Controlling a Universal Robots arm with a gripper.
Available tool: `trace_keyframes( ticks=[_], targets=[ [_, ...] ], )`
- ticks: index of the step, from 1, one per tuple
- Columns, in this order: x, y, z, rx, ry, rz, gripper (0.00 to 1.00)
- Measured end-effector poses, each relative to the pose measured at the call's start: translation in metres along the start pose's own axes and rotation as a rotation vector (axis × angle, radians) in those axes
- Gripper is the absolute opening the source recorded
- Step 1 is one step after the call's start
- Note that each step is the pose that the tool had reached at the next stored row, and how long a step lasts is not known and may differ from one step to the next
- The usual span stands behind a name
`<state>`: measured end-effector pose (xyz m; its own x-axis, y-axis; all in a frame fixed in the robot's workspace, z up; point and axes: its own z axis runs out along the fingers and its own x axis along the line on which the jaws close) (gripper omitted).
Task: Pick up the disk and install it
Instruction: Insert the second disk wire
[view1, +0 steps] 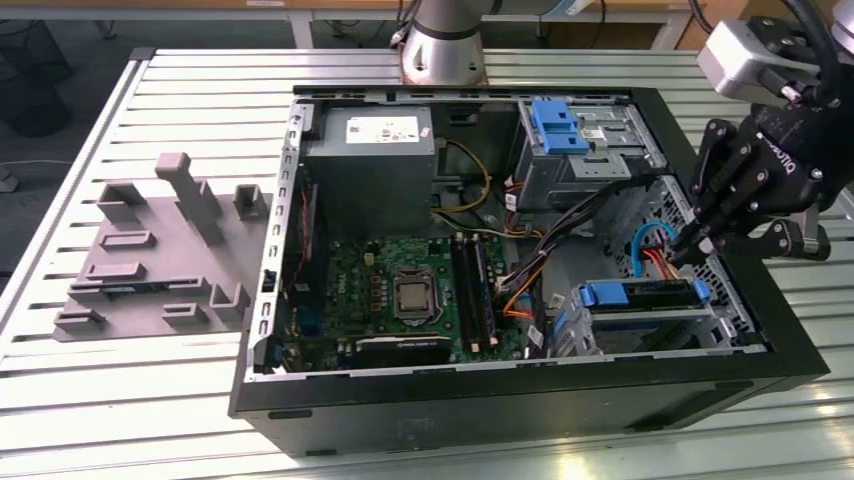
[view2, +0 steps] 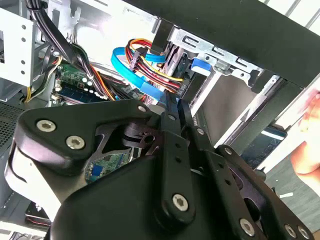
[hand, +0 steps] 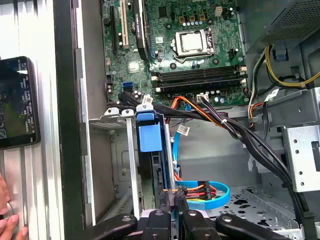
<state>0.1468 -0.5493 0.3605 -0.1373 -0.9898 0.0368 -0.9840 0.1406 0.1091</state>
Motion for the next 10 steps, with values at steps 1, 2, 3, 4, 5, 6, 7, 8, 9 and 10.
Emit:
trace_keyframes(
  ticks=[1, 2, 3, 4, 5, 6, 7, 8, 9, 10],
  targets=[
    [0.0, 0.0, 0.0002, 0.0, -0.0001, 0.0, 0.16],
    [0.0, 0.0, 0.0003, 0.0, 0.0, 0.0, 0.16],
    [0.0, 0.0, 0.0005, 0.0, 0.0, 0.0, 0.18],
    [0.0, 0.0, 0.0006, 0.0, 0.0001, 0.0, 0.18],
    [0.0, 0.0, 0.0008, 0.0, 0.0, 0.0, 0.18],
    [0.0, 0.0, 0.0009, 0.0, 0.0, 0.0, 0.24],
    [0.0, -0.0001, 0.0011, 0.0, 0.0, 0.0, 0.24],
    [0.0, -0.0001, 0.0012, 0.0, 0.0, 0.0, 0.24],
    [0.0, -0.0001, 0.0014, 0.0001, 0.0, 0.0, 0.24],
    [0.0, -0.0001, 0.0016, 0.0, 0.0, 0.0, 0.24]
  ],
)
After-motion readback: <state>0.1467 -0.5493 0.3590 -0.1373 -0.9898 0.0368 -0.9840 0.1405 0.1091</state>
